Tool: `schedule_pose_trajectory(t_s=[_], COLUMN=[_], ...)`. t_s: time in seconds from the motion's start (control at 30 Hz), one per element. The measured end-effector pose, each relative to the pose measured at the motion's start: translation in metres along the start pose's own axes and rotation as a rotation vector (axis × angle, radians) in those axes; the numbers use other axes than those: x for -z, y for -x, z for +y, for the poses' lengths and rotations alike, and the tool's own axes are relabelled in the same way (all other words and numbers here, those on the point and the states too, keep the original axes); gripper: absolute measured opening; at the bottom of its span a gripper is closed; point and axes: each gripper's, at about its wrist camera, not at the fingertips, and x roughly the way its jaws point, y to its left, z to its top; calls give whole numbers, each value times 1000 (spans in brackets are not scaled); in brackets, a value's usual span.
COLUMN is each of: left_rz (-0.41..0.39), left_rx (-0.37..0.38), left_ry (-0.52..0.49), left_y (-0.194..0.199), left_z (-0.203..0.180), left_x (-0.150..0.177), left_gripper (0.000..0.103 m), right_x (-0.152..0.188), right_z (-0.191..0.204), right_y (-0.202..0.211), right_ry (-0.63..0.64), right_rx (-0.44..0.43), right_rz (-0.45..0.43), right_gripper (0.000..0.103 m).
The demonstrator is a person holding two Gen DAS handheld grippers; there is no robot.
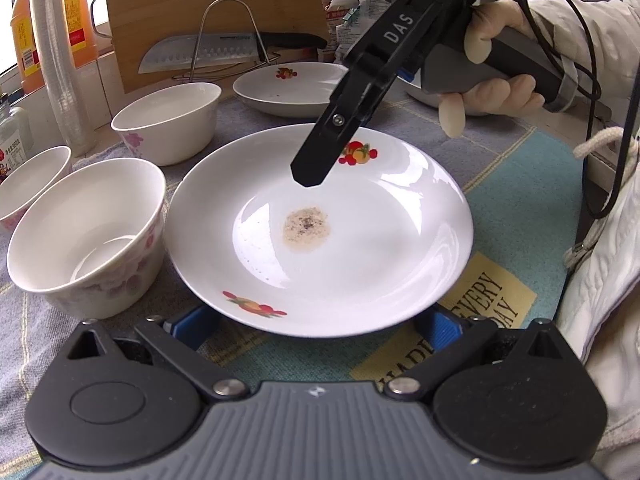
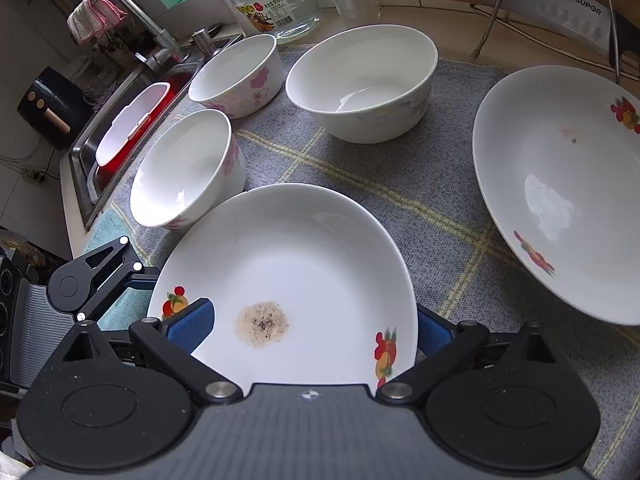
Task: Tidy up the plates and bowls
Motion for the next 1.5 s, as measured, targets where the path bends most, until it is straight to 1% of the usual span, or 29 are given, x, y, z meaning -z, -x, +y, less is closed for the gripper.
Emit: schedule_pose_trajectory(t_s=[0.13,0.4,0.63,0.87,1.2,1.5], left_rz=[-2,-7,-12,-19,-29,-18], left_rx=[10,25,28,28,31,43], left_ry=[-10,-28,-36,-61,-62,-90], left_y=[0,-1,-1,0,0,2], left_z=[1,4,3,1,2,1], left_x=[-1,-2,-1,-1,0,-3], left_gripper=[103,103,103,103,103,102], right_x=[-2,-9,-10,-11,-12,-8], right_z=[-1,-3,-5,-5,-1,5], right_y=[0,-2,-2,-2,-5,-1], right_ry=[-11,-52,-57,-53,-40,-60], right_rx=[-9,-37,-47,-44,-18,14], right_rz=[10,59,68,75,80,59], right_gripper=[103,103,103,101,101,101])
